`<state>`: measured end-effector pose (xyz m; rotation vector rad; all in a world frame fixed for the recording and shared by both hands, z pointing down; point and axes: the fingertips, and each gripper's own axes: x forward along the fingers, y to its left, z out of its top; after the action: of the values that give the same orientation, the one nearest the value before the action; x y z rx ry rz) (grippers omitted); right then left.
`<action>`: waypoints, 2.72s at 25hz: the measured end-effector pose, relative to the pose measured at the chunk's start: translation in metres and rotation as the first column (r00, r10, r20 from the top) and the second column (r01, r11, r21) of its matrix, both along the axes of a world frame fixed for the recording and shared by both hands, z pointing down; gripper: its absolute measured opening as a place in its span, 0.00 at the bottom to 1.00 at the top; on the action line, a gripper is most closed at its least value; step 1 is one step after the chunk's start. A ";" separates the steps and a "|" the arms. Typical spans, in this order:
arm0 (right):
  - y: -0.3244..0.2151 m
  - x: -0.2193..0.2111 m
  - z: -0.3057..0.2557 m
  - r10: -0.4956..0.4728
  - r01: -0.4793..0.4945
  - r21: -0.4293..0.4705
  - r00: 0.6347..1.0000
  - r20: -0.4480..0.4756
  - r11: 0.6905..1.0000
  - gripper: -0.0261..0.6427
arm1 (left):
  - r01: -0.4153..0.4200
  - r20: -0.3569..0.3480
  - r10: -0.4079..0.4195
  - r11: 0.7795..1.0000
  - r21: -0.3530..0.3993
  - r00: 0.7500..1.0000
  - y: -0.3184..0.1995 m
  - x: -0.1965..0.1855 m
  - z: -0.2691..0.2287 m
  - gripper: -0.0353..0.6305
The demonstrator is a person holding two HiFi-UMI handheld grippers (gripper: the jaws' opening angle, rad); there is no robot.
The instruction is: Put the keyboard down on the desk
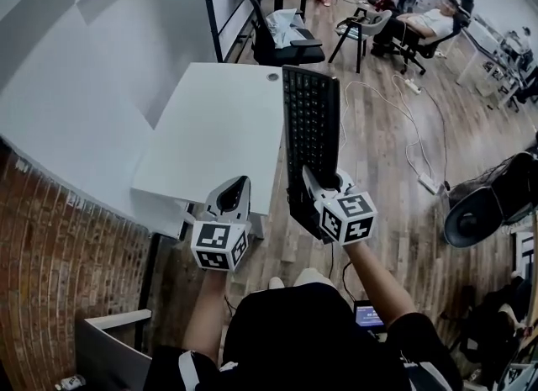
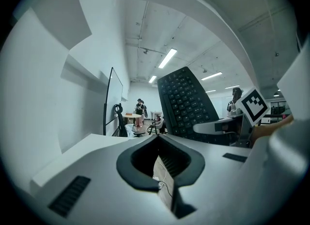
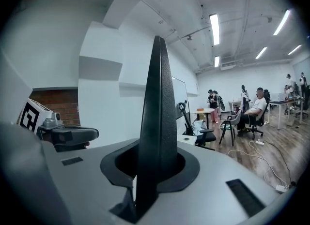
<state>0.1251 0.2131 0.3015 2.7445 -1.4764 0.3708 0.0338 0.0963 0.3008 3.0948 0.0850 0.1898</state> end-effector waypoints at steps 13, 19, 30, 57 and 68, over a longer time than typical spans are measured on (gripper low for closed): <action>-0.042 0.074 0.011 -0.045 0.045 0.005 0.998 0.032 0.999 0.18 | 0.019 0.039 -0.019 1.000 0.005 0.999 -0.030 0.073 0.016 0.07; -0.072 0.129 0.018 -0.066 0.066 0.005 0.997 0.049 0.998 0.18 | 0.044 0.054 -0.044 0.999 0.007 0.998 -0.058 0.123 0.023 0.07; -0.126 0.220 0.023 -0.159 0.161 -0.017 0.984 0.078 0.987 0.18 | 0.135 0.090 -0.135 0.991 0.006 0.987 -0.101 0.202 0.028 0.07; -0.314 0.185 0.080 -0.641 0.663 -0.029 0.733 0.228 0.748 0.18 | 0.567 0.196 -0.550 0.823 -0.039 0.812 -0.199 0.152 0.078 0.07; -0.367 0.108 0.111 -0.734 0.780 -0.060 0.609 0.301 0.623 0.18 | 0.687 0.244 -0.654 0.721 -0.086 0.716 -0.239 0.078 0.115 0.07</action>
<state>0.2328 -0.1541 0.4123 1.6987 -2.3405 0.7717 0.1118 -0.1429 0.4162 2.6817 -0.9710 0.4224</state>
